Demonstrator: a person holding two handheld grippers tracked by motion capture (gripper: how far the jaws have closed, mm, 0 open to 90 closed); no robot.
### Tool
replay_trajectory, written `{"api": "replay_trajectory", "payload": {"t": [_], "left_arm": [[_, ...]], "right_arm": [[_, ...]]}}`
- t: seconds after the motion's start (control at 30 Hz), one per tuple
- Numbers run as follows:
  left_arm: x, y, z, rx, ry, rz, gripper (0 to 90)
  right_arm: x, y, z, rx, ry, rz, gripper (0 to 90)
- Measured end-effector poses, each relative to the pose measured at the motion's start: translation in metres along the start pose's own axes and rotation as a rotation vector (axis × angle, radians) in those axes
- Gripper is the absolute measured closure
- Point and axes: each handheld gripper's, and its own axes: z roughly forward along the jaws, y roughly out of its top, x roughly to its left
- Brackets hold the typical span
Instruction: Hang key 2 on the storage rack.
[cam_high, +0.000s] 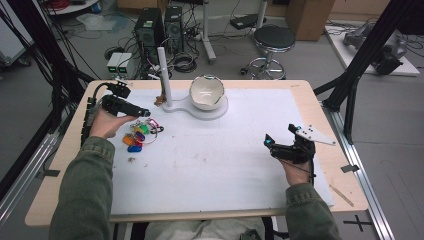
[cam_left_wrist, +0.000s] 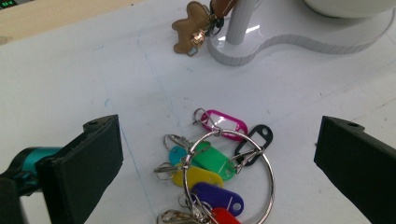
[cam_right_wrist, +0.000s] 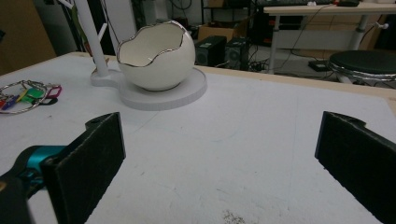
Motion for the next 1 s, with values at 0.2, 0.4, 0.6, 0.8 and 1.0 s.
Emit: {"api": "replay_trajectory", "payload": {"t": [0.2,0.4,0.6,0.8,1.0], "left_arm": [[0.001,-0.008,0.002,0.009,0.001,-0.006,1.6],[0.007,-0.017,0.005,0.024,0.016,-0.033,1.6],[0.013,-0.026,0.013,0.049,0.022,-0.055,1.7],[0.018,-0.031,0.018,0.069,0.024,-0.069,1.7],[0.022,-0.037,0.024,0.089,0.024,-0.091,1.7]], "right_arm": [[0.0,0.0,0.001,-0.002,-0.001,-0.008,0.8],[0.0,0.0,0.0,-0.002,-0.001,-0.005,0.8],[0.0,0.0,0.0,-0.003,-0.001,-0.003,0.8],[0.0,0.0,0.0,-0.003,-0.001,-0.007,0.8],[0.0,0.0,0.001,-0.002,-0.001,-0.008,0.8]]}}
